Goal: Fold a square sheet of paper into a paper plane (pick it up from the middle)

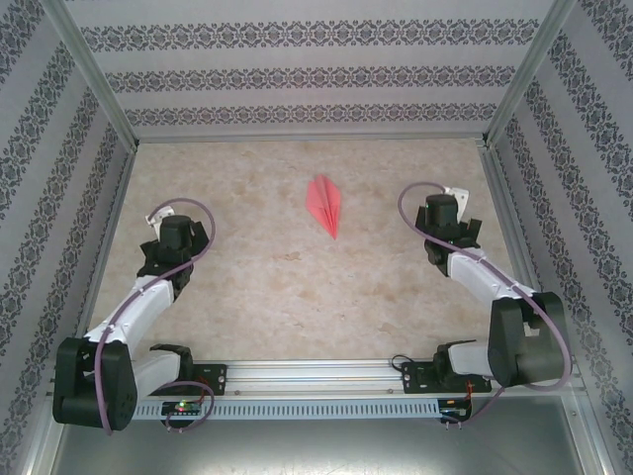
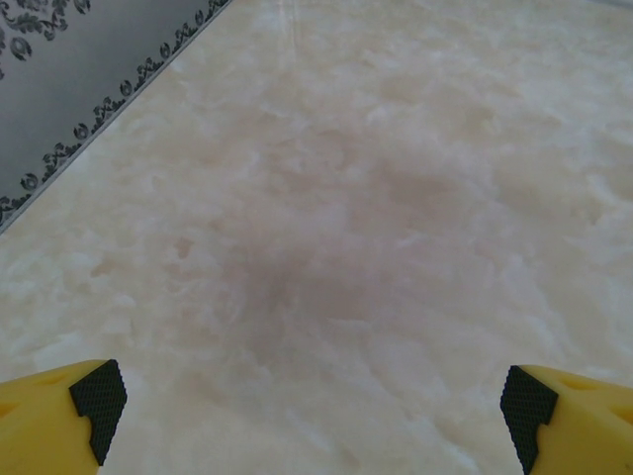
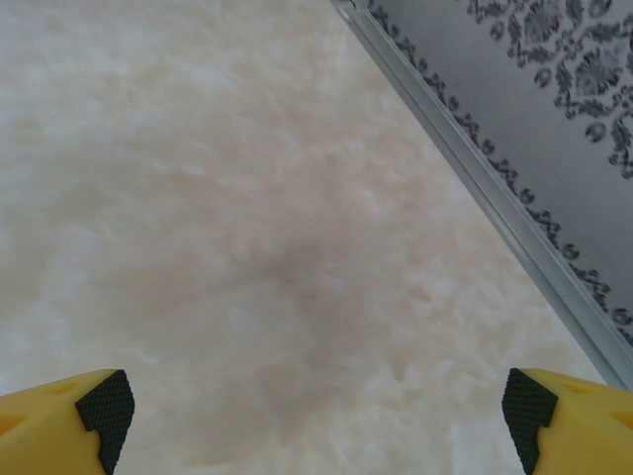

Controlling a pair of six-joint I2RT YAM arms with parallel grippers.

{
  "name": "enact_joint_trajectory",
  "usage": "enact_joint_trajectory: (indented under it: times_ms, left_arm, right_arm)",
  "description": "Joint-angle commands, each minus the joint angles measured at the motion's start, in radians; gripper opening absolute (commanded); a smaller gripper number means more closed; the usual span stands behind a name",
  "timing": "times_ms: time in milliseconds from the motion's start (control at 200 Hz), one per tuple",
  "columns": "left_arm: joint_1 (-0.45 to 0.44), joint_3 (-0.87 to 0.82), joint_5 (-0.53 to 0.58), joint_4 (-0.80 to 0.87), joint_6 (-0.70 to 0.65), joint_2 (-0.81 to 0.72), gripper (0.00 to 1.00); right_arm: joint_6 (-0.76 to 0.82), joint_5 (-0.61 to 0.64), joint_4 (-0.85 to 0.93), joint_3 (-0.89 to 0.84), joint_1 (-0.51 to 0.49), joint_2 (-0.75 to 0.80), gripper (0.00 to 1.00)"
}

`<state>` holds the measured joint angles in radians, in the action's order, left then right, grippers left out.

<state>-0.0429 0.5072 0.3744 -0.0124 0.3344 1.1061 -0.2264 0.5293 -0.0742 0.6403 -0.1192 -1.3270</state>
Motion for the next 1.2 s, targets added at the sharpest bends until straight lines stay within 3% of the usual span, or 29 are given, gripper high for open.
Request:
enact_joint_trajectory:
  times_ms: [0,195,310,425,570,744,854,1194]
  left_arm:
    - [0.021,-0.069,-0.045,-0.271,-0.103,0.009,1.0]
    - [0.028,-0.164,-0.209,-0.574,-0.266,0.107,1.0]
    - [0.03,-0.201,-0.296,-0.733,-0.296,0.181,1.0]
    - [0.034,-0.199,-0.334,-0.823,-0.313,0.243,1.0]
    - [0.039,-0.179,-0.356,-0.908,-0.321,0.369,1.0]
    - [0.038,-0.141,-0.349,-0.909,-0.317,0.453,1.0]
    - [0.039,-0.096,-0.349,-0.816,-0.319,0.452,1.0]
    - [0.037,-0.096,-0.358,-0.82,-0.325,0.455,1.0]
  right_arm:
    - [0.086,0.031,-0.261,-0.063,0.005,-0.032,0.98]
    - [0.194,-0.153,-0.519,-0.156,0.016,-0.069,0.98]
    - [0.197,-0.28,-0.663,-0.226,0.042,-0.08,0.98]
    - [0.226,-0.389,-0.803,-0.28,0.048,-0.113,0.98]
    - [0.247,-0.439,-0.916,-0.291,0.049,-0.182,0.98]
    - [0.242,-0.435,-0.857,-0.286,0.05,-0.171,0.98]
    - [0.196,-0.461,-0.782,-0.245,0.092,-0.174,0.98]
    - [0.194,-0.473,-0.788,-0.246,0.098,-0.175,0.98]
